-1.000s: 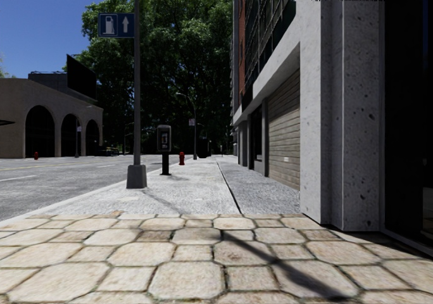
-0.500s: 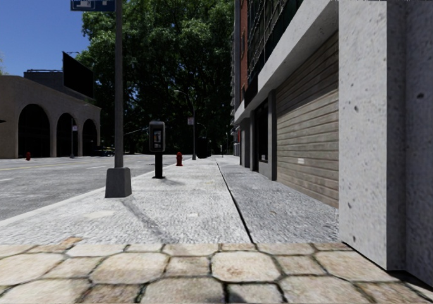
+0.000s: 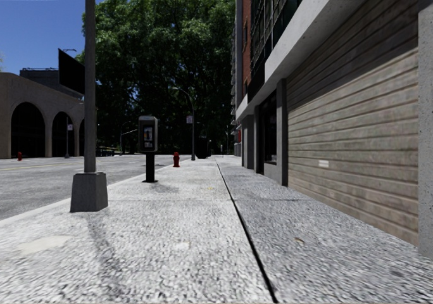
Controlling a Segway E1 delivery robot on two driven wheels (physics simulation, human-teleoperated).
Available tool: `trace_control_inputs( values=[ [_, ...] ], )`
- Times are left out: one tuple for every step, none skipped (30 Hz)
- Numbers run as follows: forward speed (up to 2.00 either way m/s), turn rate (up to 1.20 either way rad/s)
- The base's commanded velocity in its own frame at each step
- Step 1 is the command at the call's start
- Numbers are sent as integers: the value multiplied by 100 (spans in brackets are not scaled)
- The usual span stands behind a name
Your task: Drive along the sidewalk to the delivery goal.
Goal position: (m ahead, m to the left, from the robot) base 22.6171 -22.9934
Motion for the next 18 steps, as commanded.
trace_control_inputs(
  values=[
    [200,0],
    [200,0],
    [200,0],
    [200,0],
    [200,0],
    [200,0],
    [200,0],
    [200,0],
    [200,0],
    [200,0],
    [200,0],
    [200,0],
    [200,0],
    [200,0],
    [200,0],
    [200,0],
    [200,0],
    [200,0]
  ],
)
